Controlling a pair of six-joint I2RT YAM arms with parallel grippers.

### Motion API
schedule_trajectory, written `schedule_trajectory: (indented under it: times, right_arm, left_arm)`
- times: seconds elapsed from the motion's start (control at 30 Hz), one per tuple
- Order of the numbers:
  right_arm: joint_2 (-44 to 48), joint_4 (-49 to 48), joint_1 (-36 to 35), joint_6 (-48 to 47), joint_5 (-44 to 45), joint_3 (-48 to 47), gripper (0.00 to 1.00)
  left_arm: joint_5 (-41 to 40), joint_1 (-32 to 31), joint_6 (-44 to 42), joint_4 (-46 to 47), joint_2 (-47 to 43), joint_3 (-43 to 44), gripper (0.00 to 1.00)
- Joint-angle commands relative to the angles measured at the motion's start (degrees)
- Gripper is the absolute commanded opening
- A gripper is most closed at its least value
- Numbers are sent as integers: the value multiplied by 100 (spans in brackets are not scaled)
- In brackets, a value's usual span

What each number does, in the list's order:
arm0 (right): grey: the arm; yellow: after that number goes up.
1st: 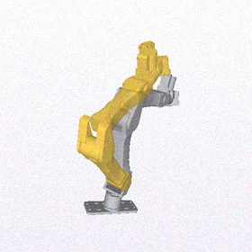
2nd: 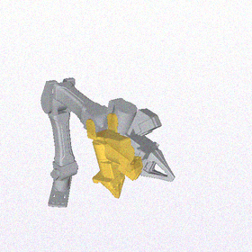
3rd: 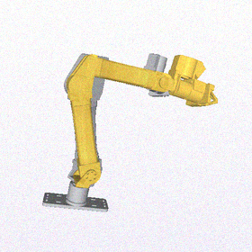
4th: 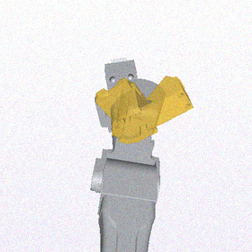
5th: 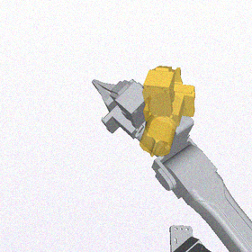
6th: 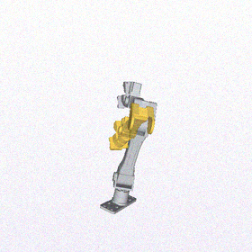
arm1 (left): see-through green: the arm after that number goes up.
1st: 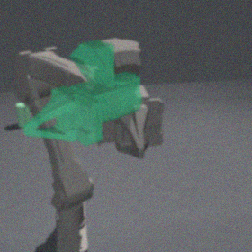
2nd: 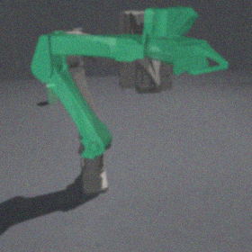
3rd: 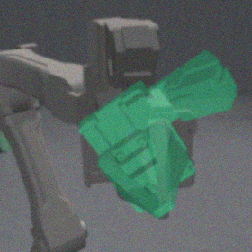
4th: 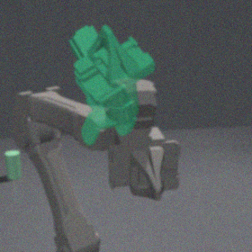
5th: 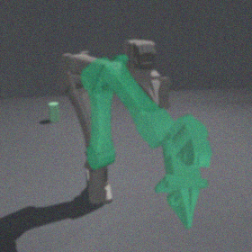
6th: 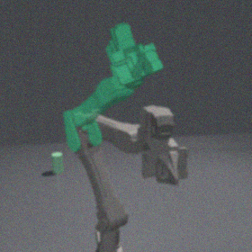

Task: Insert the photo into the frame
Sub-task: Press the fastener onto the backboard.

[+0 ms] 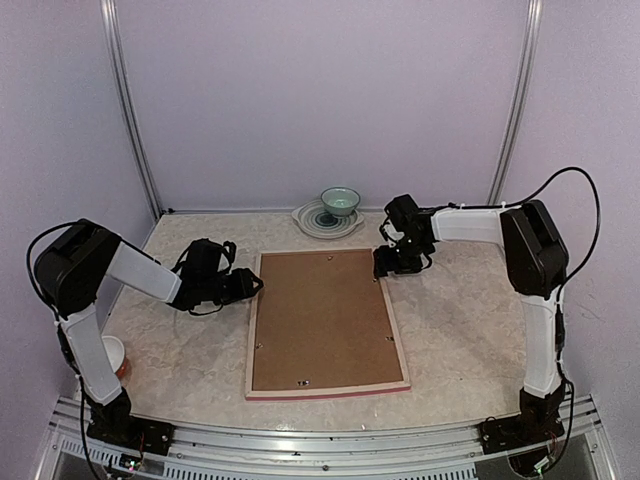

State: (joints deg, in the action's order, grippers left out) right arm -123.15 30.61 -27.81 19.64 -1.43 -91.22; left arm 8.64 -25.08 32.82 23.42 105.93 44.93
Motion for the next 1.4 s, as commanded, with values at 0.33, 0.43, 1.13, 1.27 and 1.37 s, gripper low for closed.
schedule_trajectory:
  times: [0.33, 0.43, 1.13, 1.27, 1.37]
  right_arm:
    - [-335, 289, -98, 58, 49, -253, 68]
    - [-310, 354, -172, 25, 93, -186, 66]
    - [-52, 362, -216, 133, 175, 10, 39]
    - [-98, 494, -216, 81, 263, -330, 43]
    - [-59, 531, -216, 33, 250, -560, 48]
  left_arm:
    - [47, 38, 22, -172, 196, 138, 53]
    - [32, 55, 27, -171, 207, 139, 53]
    - [-4, 97, 75, -238, 318, 172, 52]
    - [6, 104, 78, -233, 328, 180, 53]
    - [5, 106, 76, -233, 313, 176, 53]
